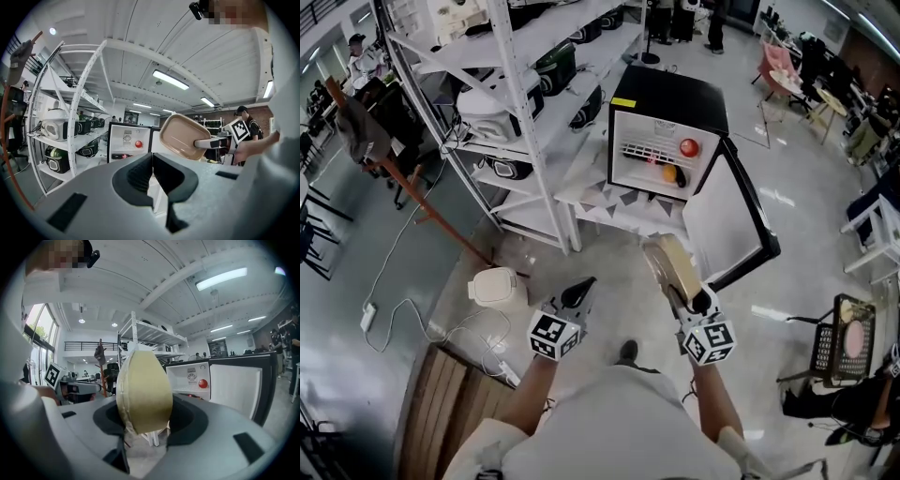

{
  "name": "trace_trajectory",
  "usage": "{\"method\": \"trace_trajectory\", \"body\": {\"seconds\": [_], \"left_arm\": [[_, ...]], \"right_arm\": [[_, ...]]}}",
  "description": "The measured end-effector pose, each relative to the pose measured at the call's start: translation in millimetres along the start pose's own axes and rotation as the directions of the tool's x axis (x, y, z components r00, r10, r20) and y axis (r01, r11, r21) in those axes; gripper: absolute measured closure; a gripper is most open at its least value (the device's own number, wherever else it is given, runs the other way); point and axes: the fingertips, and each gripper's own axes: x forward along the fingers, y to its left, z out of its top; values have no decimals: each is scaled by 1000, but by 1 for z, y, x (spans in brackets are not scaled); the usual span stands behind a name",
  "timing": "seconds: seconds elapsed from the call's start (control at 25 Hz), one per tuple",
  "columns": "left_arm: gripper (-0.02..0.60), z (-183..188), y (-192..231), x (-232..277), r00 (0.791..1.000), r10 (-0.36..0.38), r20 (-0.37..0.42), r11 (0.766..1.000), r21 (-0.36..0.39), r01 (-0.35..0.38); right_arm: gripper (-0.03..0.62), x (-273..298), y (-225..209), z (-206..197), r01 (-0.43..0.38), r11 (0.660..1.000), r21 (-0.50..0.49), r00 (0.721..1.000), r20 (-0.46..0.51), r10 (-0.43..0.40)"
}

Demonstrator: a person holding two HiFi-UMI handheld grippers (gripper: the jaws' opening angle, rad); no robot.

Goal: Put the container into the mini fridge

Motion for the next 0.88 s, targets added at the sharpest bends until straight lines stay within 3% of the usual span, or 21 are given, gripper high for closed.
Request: {"method": "trace_trajectory", "body": {"seconds": [0.88], "left_arm": [[577,14,1,128,998,58,-29,998,18,-58]], "right_arm": [[372,66,-117,15,-80,997,13,997,0,80]]}}
